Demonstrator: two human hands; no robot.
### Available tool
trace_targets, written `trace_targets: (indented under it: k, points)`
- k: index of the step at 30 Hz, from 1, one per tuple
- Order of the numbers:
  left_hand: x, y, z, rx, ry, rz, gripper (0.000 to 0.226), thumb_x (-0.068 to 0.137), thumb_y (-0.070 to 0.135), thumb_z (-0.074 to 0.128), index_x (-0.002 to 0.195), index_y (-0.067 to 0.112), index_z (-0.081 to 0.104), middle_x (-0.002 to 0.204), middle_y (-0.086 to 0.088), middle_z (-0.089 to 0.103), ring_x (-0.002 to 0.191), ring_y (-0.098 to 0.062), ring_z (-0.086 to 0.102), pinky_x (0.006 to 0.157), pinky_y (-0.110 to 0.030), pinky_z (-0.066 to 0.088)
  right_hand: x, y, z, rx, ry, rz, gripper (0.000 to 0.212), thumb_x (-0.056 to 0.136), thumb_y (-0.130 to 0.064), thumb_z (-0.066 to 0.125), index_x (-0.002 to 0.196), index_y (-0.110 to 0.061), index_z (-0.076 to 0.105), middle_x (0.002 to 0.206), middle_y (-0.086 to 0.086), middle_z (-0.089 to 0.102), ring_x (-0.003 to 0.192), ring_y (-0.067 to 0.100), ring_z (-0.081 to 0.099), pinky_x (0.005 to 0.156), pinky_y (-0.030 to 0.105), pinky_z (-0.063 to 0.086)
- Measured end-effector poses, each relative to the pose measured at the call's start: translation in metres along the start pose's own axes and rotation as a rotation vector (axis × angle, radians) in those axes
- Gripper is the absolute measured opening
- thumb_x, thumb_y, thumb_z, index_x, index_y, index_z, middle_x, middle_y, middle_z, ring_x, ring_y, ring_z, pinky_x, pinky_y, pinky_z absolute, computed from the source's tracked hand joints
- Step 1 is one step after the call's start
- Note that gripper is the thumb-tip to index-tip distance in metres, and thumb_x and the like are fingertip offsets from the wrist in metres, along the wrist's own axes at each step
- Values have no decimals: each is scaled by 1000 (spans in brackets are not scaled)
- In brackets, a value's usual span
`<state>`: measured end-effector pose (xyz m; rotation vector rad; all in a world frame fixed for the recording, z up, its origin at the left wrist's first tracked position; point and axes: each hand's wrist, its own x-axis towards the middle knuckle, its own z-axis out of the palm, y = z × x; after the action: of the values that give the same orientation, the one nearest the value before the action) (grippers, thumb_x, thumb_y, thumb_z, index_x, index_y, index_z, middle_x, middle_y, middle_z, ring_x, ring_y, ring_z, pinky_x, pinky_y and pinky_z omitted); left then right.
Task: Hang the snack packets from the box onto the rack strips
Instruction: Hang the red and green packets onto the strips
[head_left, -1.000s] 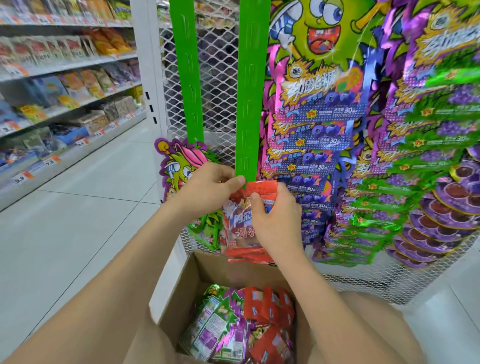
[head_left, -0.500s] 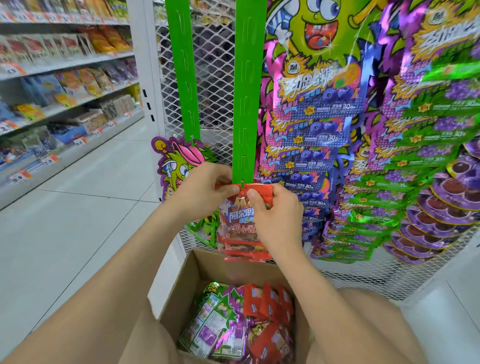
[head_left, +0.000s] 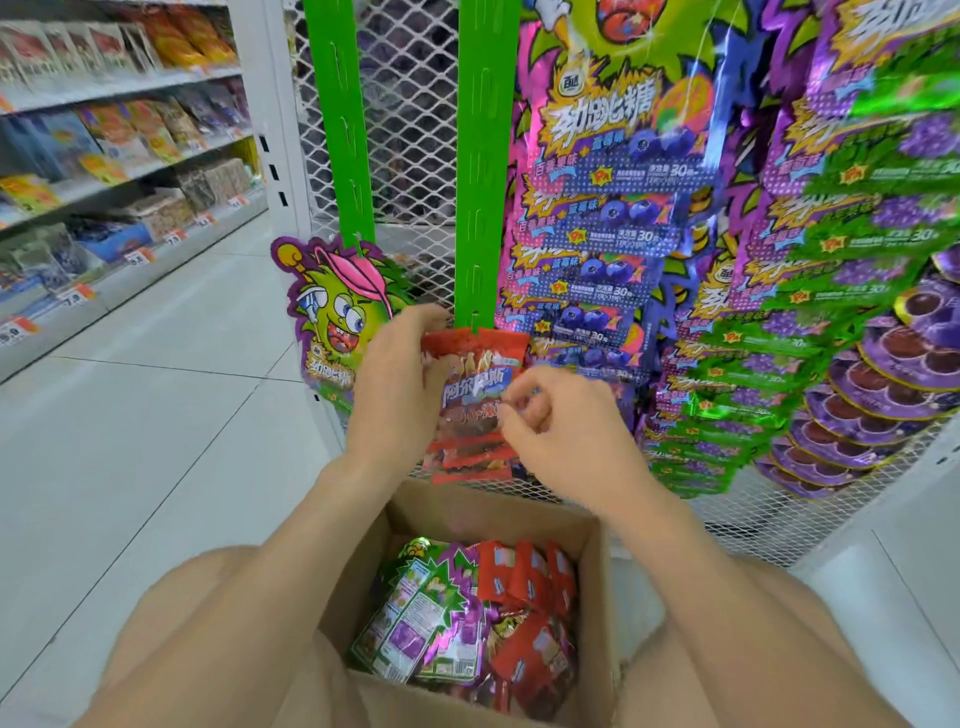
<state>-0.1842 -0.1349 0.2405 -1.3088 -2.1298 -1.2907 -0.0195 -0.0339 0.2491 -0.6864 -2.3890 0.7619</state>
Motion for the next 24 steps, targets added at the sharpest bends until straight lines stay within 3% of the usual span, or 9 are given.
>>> trace_targets:
  k: [4,5,7,10,12,14,18,21,24]
  points:
    - [-35,-8,25,286,220,139,24,88,9,76,110,10,67,114,-12,62,109,-34,50,94,-44,42,-4,23,-2,-318,-644,-4,21,96,-38,66,105,-20,72,74,-13,61,77,14,61,85,30,54]
    - [-48,-14,35,304,157,131,18,86,6,74,102,11,66,104,-10,62,100,-35,53,87,-46,43,-5,28,-3,-382,-764,11,24,96,-40,66,107,-19,73,77,-12,61,81,17,61,85,33,56]
    - [-76,-24,54,344,-166,6,18,82,3,67,88,17,58,87,-3,61,85,-35,59,71,-44,42,-5,37,-3,-484,-918,26,27,95,-42,66,108,-20,74,77,-13,59,83,19,60,83,35,57]
    - [-127,-45,91,405,-724,-332,6,83,14,64,80,18,60,79,-2,64,79,-34,66,62,-38,47,2,45,-2,-495,-970,27,23,97,-41,65,106,-23,75,78,-16,59,84,17,61,75,30,51]
    - [-160,-60,121,373,-975,-461,11,82,24,65,89,18,70,88,-4,71,89,-33,72,73,-41,60,9,52,0,-463,-962,47,22,98,-38,64,107,-21,74,81,-12,66,85,19,64,76,31,54]
    - [-189,-74,152,355,-1159,-519,20,82,28,67,98,17,72,101,-8,74,101,-34,72,87,-46,60,17,61,2,-439,-976,62,26,98,-36,63,108,-15,74,81,-2,75,84,23,70,78,35,60]
    - [-242,-88,197,314,-1312,-575,22,96,29,64,106,9,68,121,-18,73,115,-36,68,92,-41,54,28,79,3,-403,-1027,134,27,100,-39,61,112,-17,72,79,-2,79,75,14,75,77,33,63]
    - [-272,-98,216,269,-1369,-632,36,102,29,60,129,5,63,136,-21,66,127,-36,63,102,-39,48,30,83,4,-388,-1024,137,29,101,-40,62,116,-18,71,80,-2,79,77,15,75,76,31,62]
    - [-293,-119,232,275,-1382,-691,39,90,40,69,119,14,71,122,-14,74,113,-32,70,95,-39,57,28,83,5,-353,-1041,152,29,101,-41,61,117,-20,70,82,-4,79,72,10,74,62,21,56]
